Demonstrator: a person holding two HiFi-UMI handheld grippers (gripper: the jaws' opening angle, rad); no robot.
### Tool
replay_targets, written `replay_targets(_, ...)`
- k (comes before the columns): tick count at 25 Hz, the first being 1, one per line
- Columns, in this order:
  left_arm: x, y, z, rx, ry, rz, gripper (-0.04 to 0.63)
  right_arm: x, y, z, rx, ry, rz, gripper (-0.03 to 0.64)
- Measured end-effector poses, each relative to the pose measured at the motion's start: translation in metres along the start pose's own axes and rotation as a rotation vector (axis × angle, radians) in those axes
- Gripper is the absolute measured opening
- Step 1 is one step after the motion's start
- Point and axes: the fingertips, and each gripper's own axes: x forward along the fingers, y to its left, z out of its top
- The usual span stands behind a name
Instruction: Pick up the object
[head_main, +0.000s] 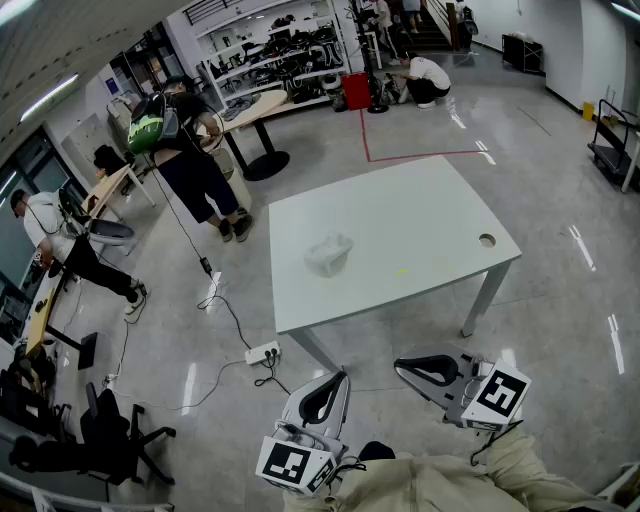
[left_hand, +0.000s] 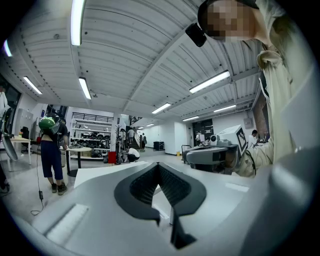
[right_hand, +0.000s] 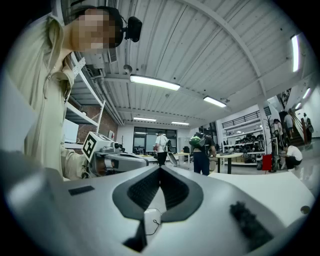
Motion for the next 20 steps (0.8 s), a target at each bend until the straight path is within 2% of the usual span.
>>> replay_targets(10, 0.053, 0.045, -0.011, -0.013, 0.011, -0.004, 0.005, 0.024, -0.061, -0.013, 0.034, -0.013, -0.018, 0.003)
replay_targets(15, 0.090, 0.092, -0.026, -0.037, 0.023, -0.031, 0.005, 0.058, -0.104, -0.026, 0.043, 0.002, -0.046, 0.003)
replay_targets(20, 0.138, 0.137, -0.016, -0.038, 0.021, -0.054, 0.005, 0.091, -0.162, -0.013, 0.027, 0.001, -0.064, 0.003)
